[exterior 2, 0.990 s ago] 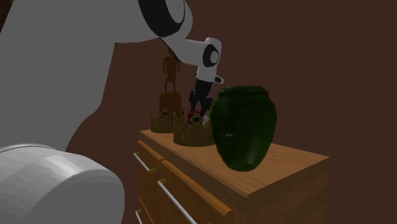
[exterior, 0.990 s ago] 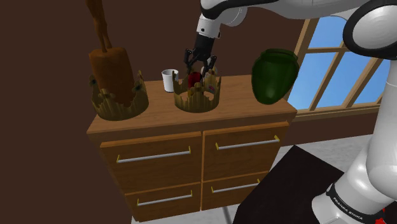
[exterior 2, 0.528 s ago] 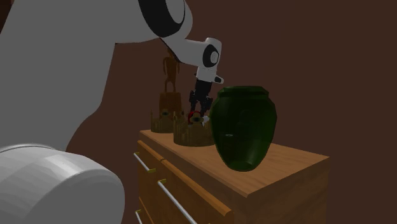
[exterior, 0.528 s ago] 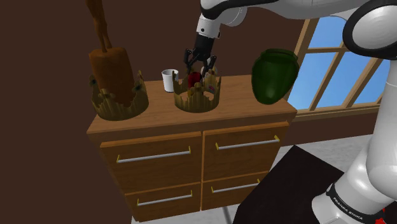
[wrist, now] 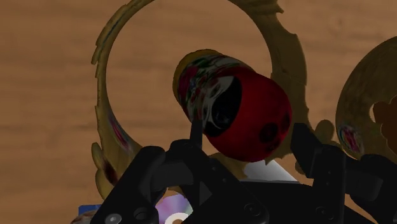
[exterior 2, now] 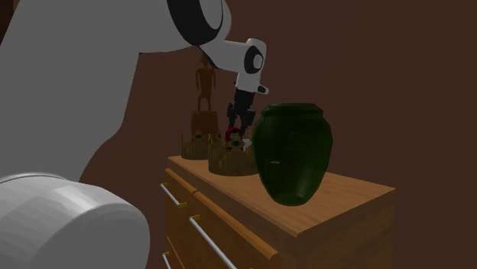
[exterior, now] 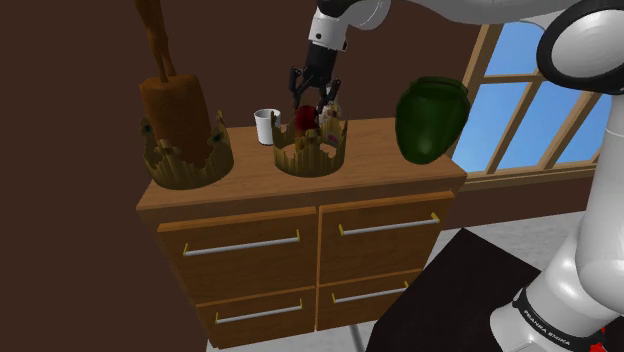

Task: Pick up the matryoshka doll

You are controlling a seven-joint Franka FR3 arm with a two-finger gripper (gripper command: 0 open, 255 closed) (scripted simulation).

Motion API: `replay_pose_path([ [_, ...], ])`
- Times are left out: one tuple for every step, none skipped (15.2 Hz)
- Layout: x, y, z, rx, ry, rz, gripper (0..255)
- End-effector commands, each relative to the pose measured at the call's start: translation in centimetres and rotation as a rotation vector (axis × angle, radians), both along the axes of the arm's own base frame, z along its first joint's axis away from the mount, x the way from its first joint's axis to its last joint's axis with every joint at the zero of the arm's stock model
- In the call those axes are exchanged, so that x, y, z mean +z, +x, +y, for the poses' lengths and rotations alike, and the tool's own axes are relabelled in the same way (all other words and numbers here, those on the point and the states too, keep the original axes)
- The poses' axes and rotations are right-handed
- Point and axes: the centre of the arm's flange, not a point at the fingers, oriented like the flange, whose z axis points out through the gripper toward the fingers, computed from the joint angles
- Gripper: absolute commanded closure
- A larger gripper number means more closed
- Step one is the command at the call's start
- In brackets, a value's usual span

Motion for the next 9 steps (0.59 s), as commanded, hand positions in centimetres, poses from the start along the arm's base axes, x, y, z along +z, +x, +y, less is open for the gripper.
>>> replay_pose_path([
  [1.1,0.0,0.0,0.000,0.000,0.000,255],
  [1.6,0.0,0.0,0.000,0.000,0.000,255],
  [2.2,0.0,0.0,0.000,0.000,0.000,255],
  [2.7,0.0,0.0,0.000,0.000,0.000,255],
  [3.2,0.0,0.0,0.000,0.000,0.000,255],
  [3.7,0.0,0.0,0.000,0.000,0.000,255],
  [4.3,0.0,0.0,0.000,0.000,0.000,255],
  [4.8,0.0,0.0,0.000,0.000,0.000,255],
  [5.3,0.0,0.0,0.000,0.000,0.000,255],
])
